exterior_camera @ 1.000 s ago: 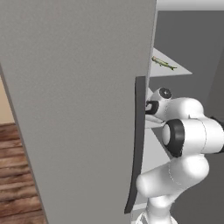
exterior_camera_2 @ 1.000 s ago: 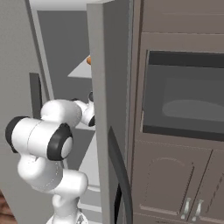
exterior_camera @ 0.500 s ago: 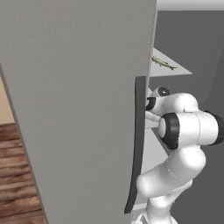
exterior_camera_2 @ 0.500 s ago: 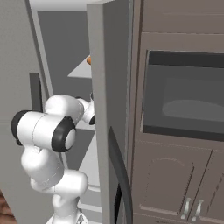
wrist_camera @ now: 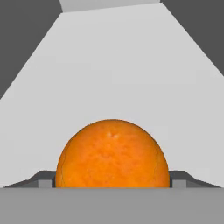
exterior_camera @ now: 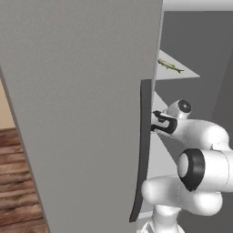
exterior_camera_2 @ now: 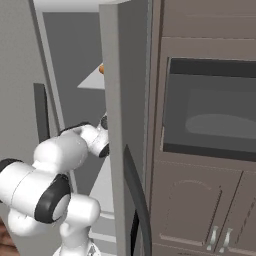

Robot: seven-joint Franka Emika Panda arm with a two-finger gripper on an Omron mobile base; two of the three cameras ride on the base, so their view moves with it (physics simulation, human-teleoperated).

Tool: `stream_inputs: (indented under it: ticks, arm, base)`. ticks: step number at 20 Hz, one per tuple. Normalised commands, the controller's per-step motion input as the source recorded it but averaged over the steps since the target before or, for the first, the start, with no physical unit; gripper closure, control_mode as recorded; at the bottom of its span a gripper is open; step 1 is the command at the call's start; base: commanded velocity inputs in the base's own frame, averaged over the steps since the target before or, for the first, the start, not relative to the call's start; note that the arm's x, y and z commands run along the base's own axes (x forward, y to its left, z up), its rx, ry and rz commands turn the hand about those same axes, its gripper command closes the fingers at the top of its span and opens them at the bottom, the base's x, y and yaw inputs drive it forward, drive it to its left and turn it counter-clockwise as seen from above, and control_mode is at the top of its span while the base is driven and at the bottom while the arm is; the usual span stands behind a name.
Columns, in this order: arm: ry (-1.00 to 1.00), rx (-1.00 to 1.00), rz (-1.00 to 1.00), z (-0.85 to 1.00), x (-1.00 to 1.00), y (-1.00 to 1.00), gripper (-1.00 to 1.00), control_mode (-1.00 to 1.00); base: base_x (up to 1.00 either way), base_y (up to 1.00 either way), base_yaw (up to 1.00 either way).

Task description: Take the tangerine, orange, and fish from the freezer and place them in the bowl on the counter.

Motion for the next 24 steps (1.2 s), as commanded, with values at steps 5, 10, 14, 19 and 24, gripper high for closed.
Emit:
stream_inputs:
  ticks: [5,10,14,19,24]
  arm:
    - [0.04,0.0,0.0,0.59,-0.5,-0.01,1.0,-1.0]
    - [0.13,0.0,0.0,0.75,-0.44,0.0,1.0,-1.0]
    - [0.11,0.0,0.0,0.7,-0.72,0.0,1.0,-1.0]
    - [0.04,0.0,0.0,0.51,-0.88,-0.02,1.0,-1.0]
    - [0.04,0.0,0.0,0.55,-0.83,0.13,1.0,-1.0]
  base:
    - [0.0,0.0,0.0]
    - [0.0,0.0,0.0]
    - [0.0,0.0,0.0]
    - [0.0,0.0,0.0]
    - [0.0,0.0,0.0]
